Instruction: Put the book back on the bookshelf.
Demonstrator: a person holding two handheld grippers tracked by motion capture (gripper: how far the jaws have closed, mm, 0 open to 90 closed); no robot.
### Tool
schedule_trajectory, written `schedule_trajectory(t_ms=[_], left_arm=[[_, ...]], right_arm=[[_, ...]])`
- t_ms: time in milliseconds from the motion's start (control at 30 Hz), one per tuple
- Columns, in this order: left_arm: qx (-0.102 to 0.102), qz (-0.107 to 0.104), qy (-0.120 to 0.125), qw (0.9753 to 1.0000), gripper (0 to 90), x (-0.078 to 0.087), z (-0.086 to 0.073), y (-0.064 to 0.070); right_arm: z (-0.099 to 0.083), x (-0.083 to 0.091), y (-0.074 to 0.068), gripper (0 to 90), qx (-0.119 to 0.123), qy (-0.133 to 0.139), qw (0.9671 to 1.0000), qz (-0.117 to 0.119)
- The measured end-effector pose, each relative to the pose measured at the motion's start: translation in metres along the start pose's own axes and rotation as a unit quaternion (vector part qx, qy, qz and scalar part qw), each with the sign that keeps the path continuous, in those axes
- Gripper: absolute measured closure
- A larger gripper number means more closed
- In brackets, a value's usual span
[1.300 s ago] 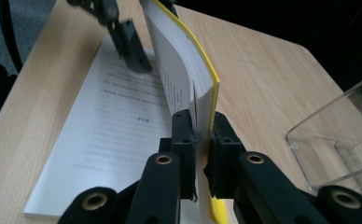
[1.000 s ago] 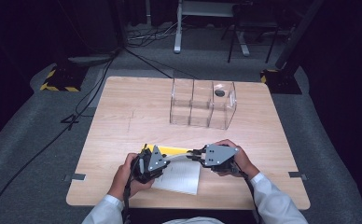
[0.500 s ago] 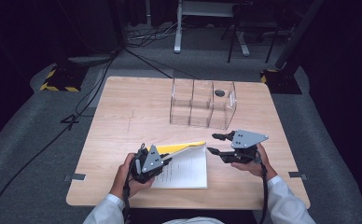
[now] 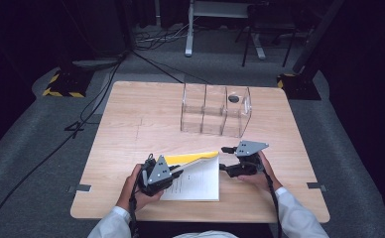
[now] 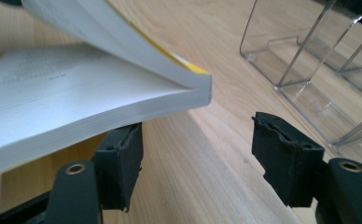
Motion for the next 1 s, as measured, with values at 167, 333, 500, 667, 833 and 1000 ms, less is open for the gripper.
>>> schedule_trajectory(t_ms=[167,333,500,667,833,1000], left_arm=[[0.008,-0.034,0.016,0.9992,80.6,-0.002,0.008,0.0],[0.008,-0.048,0.033,0.9983,80.5,-0.005,0.017,0.003],[0.008,-0.054,0.051,0.9972,80.3,-0.003,0.019,0.003],[0.029,-0.04,0.059,0.9971,79.8,0.012,0.008,-0.008],[0.049,-0.03,0.06,0.9965,79.7,0.026,-0.006,-0.017],[0.054,-0.023,0.056,0.9967,76.0,0.039,-0.021,-0.021]], right_arm=[[0.017,0.02,-0.004,39.2,-0.005,0.056,0.9981,-0.026],[0.03,0.032,-0.007,42.4,0.003,0.08,0.9958,-0.045],[0.054,0.041,-0.02,44.8,0.038,0.097,0.9919,-0.072],[0.08,0.033,-0.033,45.0,0.06,0.099,0.9914,-0.061],[0.098,0.013,-0.052,42.2,0.087,0.094,0.9909,-0.039],[0.103,-0.015,-0.068,40.3,0.102,0.071,0.9922,-0.011]])
Point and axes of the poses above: each handheld gripper's, and its own axes: x roughly backward along the jaws, z roughly out of its top, y roughly to its right, the point moved 2 cm from there along -x, roughly forward along the jaws, and after that the axes turned 13 degrees about z, right-handed, at the moved point
